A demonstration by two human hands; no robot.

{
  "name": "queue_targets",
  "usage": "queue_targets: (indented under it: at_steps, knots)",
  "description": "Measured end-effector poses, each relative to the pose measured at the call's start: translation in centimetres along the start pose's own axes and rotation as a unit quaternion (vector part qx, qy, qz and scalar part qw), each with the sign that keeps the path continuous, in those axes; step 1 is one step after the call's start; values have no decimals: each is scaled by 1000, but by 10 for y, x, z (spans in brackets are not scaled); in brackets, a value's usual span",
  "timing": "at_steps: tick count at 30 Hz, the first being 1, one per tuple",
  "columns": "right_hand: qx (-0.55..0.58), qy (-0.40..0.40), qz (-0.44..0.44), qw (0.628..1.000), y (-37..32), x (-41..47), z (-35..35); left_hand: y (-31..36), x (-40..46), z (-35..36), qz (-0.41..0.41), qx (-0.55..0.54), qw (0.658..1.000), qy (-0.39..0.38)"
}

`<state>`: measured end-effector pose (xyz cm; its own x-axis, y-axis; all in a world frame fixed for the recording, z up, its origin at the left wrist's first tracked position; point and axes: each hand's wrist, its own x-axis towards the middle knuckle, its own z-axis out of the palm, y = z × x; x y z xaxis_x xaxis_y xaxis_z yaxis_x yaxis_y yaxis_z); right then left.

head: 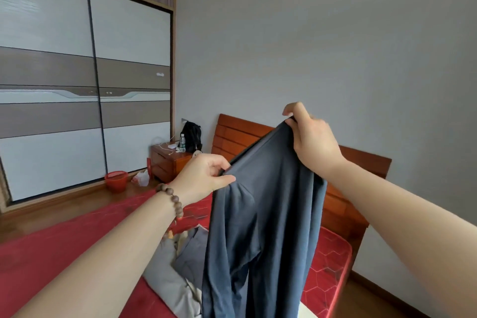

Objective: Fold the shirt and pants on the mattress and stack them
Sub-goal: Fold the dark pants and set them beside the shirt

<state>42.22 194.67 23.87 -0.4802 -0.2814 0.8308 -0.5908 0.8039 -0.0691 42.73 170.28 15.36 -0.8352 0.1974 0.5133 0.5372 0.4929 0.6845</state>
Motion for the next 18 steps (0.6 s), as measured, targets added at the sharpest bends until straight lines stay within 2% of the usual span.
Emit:
queue_targets:
  at_steps: [3, 8, 12, 18]
  knots:
    - [-70, -8, -69, 995, -12, 16, 3, -3, -11, -3, -9, -20, 999, 30]
    - [-130, -57, -126, 982, -23, 34, 17, -11, -36, 0, -31, -89, 993, 69]
    - [-143, -77, -136, 977, -31, 36, 31, -24, -52, 13, -65, -115, 986, 106]
    - [-109, -62, -159, 979, -39, 33, 42, -57, -72, 41, -85, -30, 987, 134]
